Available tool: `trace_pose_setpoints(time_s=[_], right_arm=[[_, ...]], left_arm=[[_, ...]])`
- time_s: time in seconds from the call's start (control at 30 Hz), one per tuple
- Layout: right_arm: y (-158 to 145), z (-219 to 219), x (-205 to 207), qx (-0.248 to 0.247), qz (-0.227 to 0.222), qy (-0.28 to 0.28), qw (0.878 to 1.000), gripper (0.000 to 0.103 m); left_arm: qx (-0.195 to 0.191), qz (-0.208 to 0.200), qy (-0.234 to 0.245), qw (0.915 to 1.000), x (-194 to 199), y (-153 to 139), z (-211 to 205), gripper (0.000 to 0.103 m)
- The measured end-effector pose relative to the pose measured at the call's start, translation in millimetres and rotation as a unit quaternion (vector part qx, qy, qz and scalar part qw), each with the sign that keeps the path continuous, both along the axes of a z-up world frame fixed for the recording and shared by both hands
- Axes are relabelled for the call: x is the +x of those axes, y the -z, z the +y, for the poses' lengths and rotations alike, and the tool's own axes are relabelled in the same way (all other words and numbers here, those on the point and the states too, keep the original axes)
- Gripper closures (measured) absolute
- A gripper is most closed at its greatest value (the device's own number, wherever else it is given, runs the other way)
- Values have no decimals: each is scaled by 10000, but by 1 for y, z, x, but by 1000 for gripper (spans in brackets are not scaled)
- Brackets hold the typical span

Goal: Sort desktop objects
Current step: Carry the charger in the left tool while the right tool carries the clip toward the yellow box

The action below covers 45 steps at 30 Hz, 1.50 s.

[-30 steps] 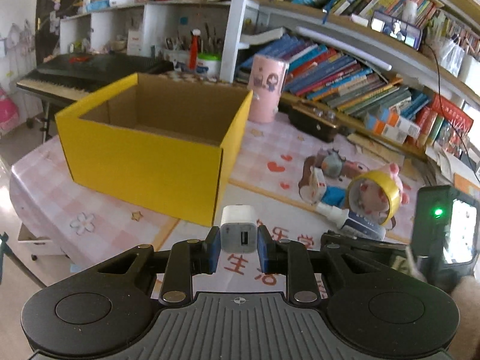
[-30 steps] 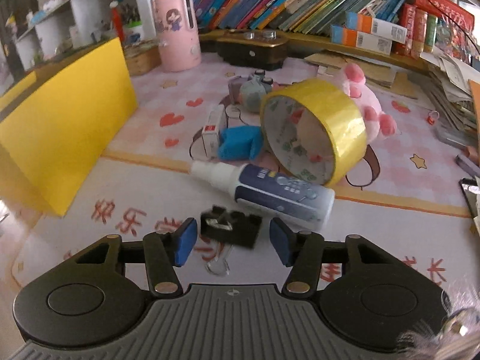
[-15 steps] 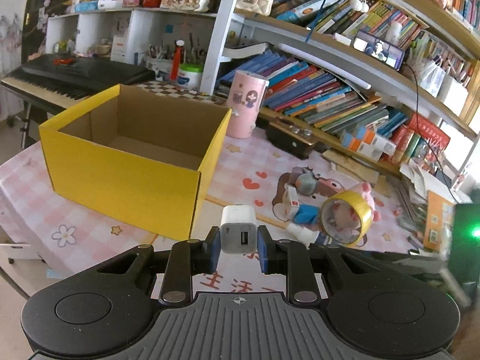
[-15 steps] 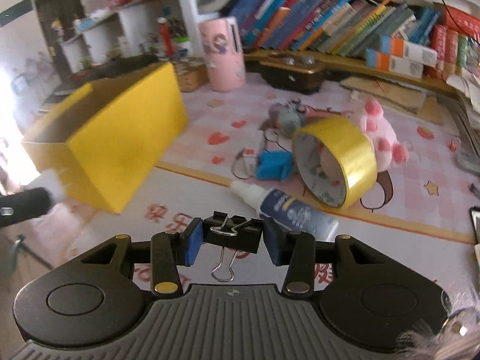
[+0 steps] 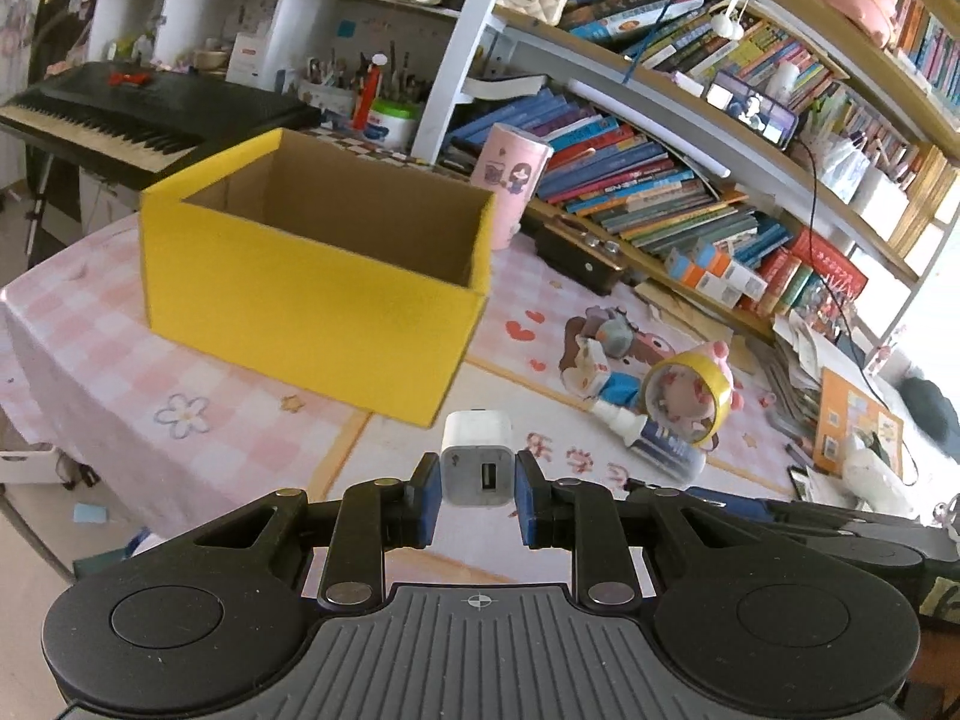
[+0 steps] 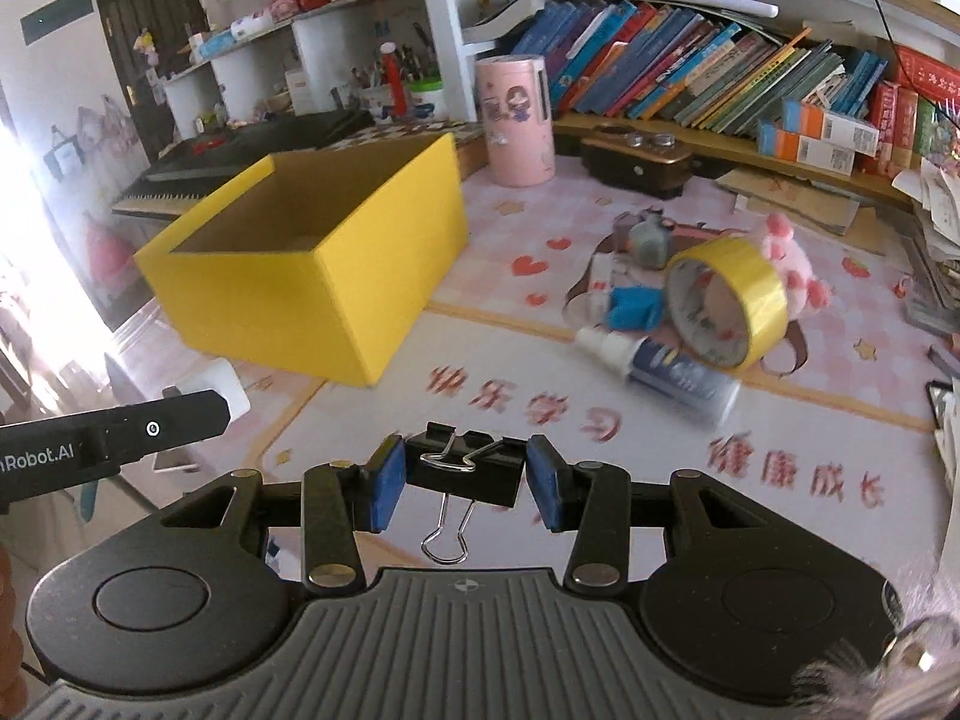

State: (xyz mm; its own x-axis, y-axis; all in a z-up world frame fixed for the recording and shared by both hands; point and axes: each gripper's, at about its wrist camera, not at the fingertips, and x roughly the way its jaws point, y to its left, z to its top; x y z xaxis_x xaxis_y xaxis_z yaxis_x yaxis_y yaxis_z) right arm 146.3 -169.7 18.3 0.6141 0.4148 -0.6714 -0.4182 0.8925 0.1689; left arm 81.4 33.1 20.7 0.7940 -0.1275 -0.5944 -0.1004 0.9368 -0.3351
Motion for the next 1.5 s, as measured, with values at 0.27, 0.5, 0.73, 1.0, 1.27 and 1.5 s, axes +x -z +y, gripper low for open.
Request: trace_pose_setpoints(time_s=[0.27,0.5,0.73,1.0,1.27,1.5], right_arm=[[2,42,-49,-66,-21,177,9998,62],[10,73,-88,-11,61,345,9994,62],[11,94,-109,-12,155,326,9993,62],[7,117,-117,-99,90,168,9998,62],[6,138,-119,-178,112,-112,9997,62],[7,152,-115,-257,191,-323,9990,62]], left_arm=[[-10,-11,99,10000,-38,2,44,79],[77,4,394,9992,-65,4,72,79],[22,-30,549,9985,-82,5,89,79],[-71,-127,367,9992,-97,3,109,79],[-128,-162,134,9997,-108,3,129,79],[-160,-99,53,9998,-107,5,135,79]])
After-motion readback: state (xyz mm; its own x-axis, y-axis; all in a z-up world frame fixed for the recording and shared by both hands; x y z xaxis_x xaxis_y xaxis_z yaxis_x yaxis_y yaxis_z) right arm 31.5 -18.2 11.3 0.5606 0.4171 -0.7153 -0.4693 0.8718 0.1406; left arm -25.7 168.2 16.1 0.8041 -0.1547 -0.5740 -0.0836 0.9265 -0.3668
